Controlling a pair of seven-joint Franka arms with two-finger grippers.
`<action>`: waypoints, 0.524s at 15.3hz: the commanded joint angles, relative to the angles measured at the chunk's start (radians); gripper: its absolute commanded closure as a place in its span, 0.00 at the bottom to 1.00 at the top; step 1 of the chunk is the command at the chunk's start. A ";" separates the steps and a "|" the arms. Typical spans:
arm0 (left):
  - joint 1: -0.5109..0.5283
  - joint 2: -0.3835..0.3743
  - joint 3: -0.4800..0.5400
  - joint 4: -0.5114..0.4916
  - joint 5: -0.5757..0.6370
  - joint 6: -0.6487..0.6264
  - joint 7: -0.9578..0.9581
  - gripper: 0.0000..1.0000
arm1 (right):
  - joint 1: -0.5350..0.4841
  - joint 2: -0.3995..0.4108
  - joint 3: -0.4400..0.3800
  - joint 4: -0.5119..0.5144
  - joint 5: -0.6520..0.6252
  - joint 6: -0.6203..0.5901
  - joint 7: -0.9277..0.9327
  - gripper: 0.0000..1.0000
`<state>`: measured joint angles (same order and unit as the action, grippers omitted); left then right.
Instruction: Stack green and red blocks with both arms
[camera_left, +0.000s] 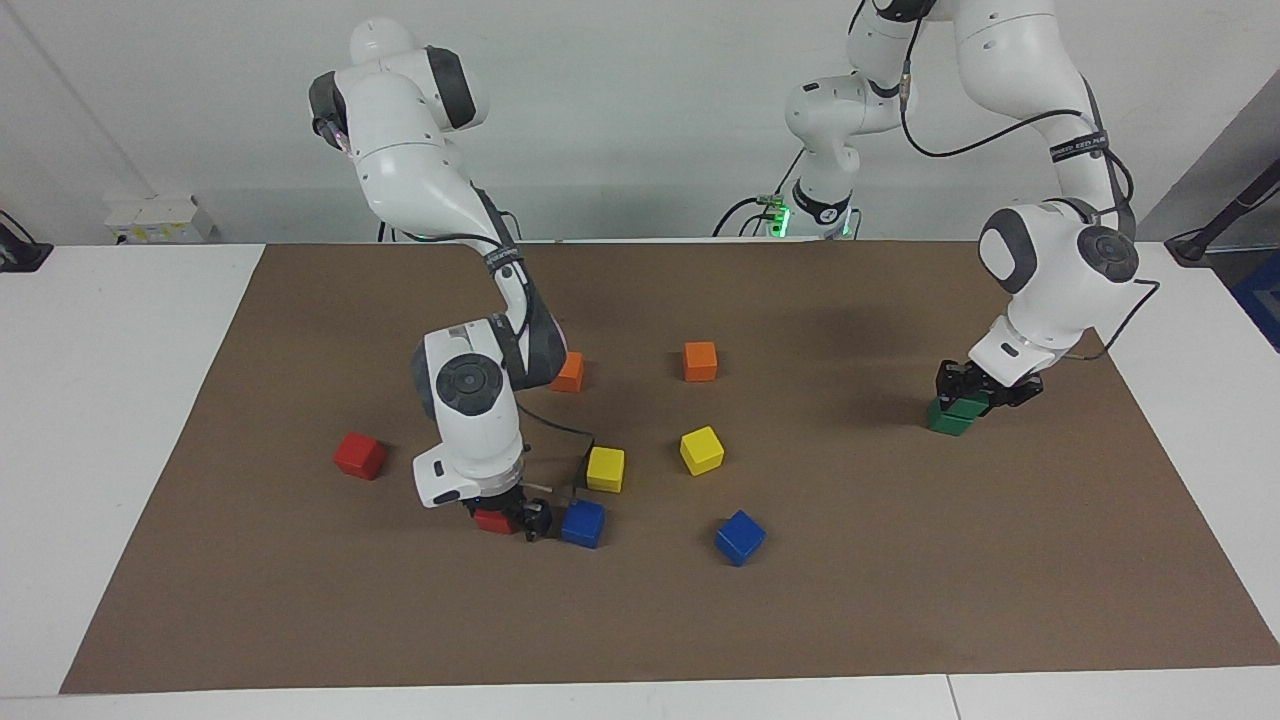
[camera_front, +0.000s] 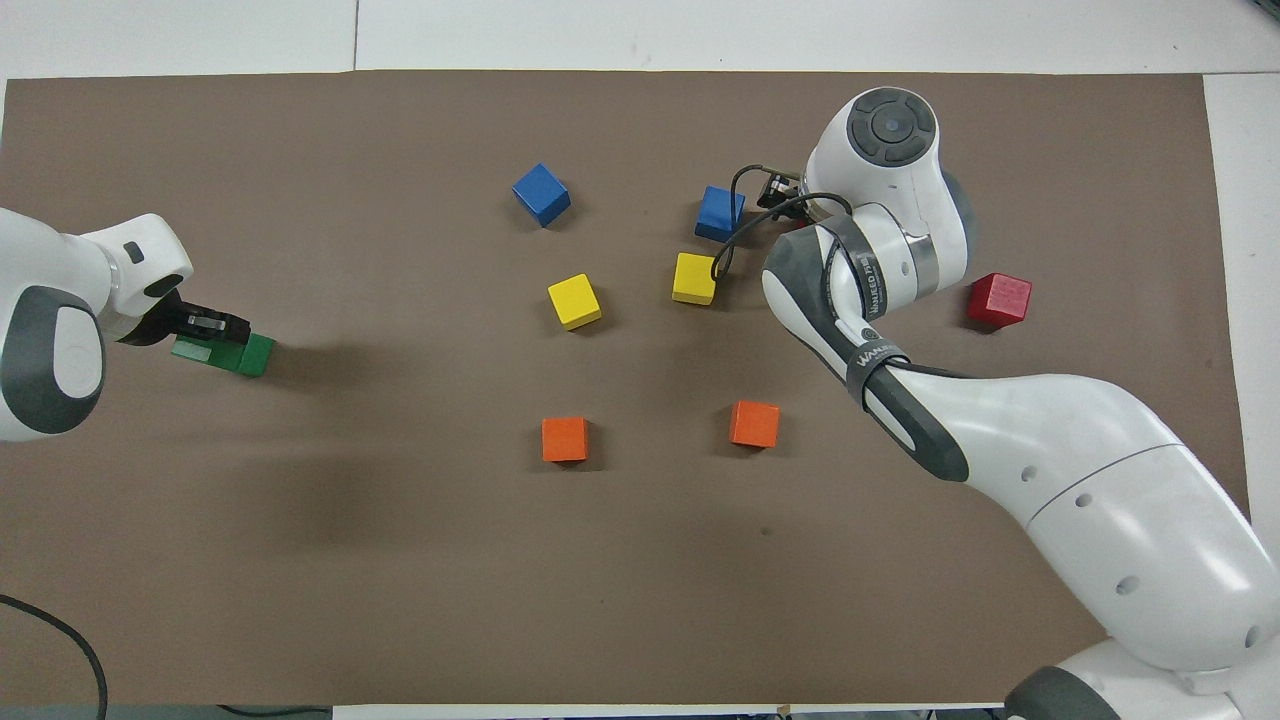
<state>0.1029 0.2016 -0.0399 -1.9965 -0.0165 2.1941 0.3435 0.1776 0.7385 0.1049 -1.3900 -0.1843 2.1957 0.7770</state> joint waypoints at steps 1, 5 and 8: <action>-0.005 -0.001 0.006 -0.015 -0.011 0.021 0.022 0.43 | -0.018 -0.028 0.009 -0.041 -0.011 0.016 -0.015 0.82; 0.006 -0.004 0.006 -0.012 -0.011 0.006 0.022 0.00 | -0.012 -0.028 0.010 -0.040 -0.006 0.002 -0.016 1.00; 0.008 -0.028 0.008 0.036 -0.013 -0.084 0.015 0.00 | -0.024 -0.057 0.010 -0.029 -0.004 -0.061 -0.103 1.00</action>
<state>0.1084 0.2021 -0.0378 -1.9913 -0.0166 2.1788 0.3450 0.1746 0.7269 0.1046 -1.3923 -0.1842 2.1851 0.7453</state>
